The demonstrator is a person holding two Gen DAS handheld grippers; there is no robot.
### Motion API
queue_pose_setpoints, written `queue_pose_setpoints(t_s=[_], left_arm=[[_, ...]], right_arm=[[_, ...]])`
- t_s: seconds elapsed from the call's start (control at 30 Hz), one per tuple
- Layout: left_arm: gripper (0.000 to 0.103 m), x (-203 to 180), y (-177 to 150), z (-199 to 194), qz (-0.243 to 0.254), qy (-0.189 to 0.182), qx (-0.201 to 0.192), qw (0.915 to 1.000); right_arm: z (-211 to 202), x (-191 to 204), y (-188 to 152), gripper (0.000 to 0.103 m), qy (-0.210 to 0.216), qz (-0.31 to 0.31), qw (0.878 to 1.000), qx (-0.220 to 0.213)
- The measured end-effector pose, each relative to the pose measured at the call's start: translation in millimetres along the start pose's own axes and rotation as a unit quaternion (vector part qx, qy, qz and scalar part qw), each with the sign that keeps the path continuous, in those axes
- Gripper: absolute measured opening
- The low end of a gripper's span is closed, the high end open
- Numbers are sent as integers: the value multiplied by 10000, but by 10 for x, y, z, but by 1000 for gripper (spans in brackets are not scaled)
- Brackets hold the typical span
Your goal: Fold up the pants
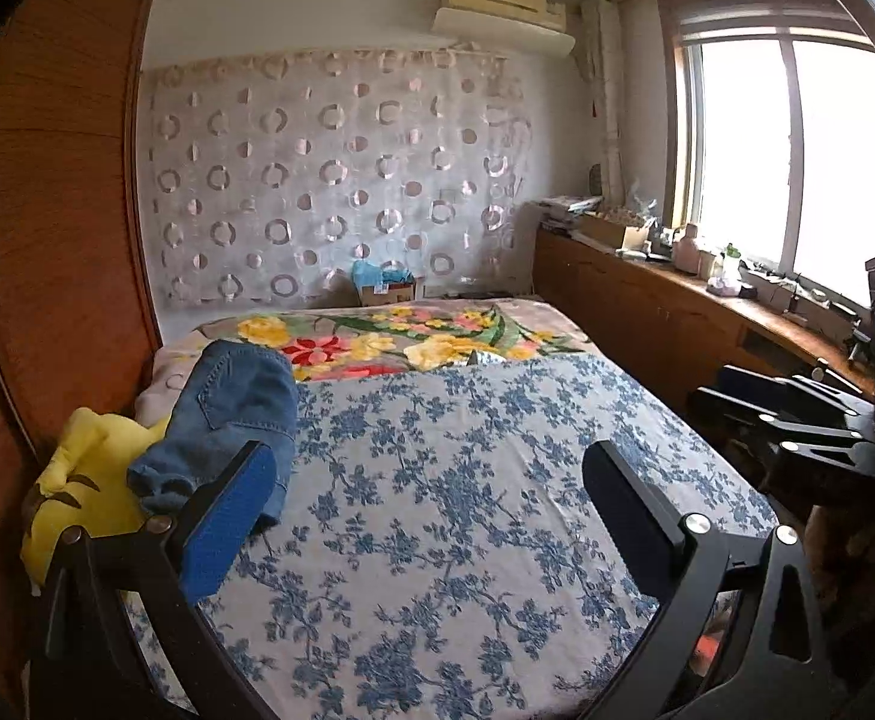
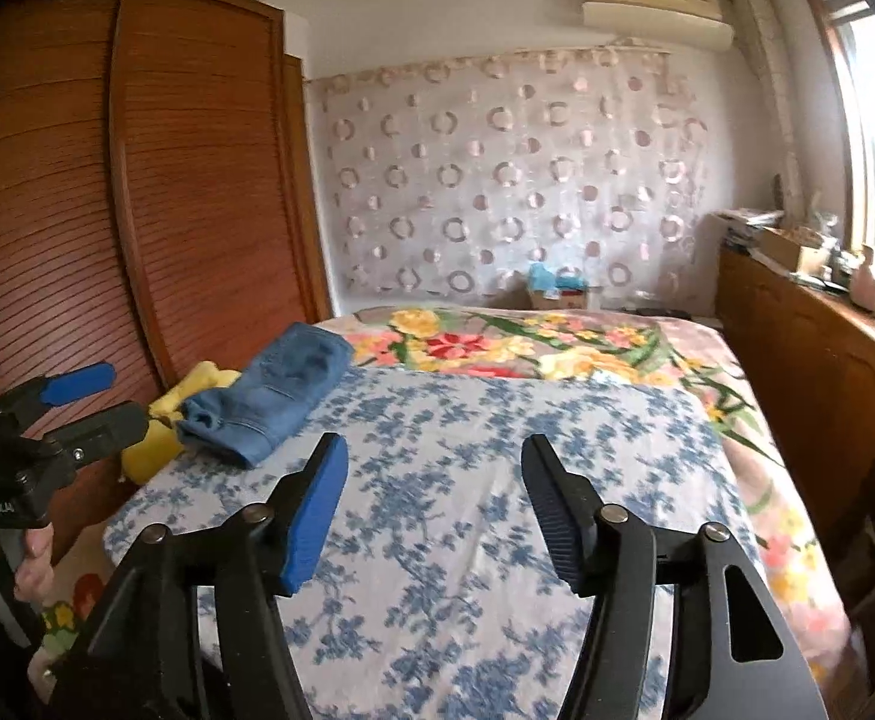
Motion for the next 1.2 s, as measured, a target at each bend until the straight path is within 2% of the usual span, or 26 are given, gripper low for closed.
queue_pose_setpoints(t_s=[0.47,0.6,1.2], left_arm=[[102,-189,28,-319,-57,267,-72,9996],[102,-211,-17,-398,-91,253,-60,9996],[102,-201,25,-560,-111,277,-154,9994]], right_arm=[[-663,146,31,66,-632,131,9973,-357],[-798,203,-11,66,-641,172,9969,-426],[-762,97,-49,66,-649,190,9968,-414]])
Point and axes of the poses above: each gripper's, at about its wrist camera, not at the fingertips, and z roughly the way its jaws point, x to its left, y to its top, the point moved 6 cm from there along z, roughly the way its jaws point, and after that the axes turned 5 degrees about -x, right-handed, at the moved point
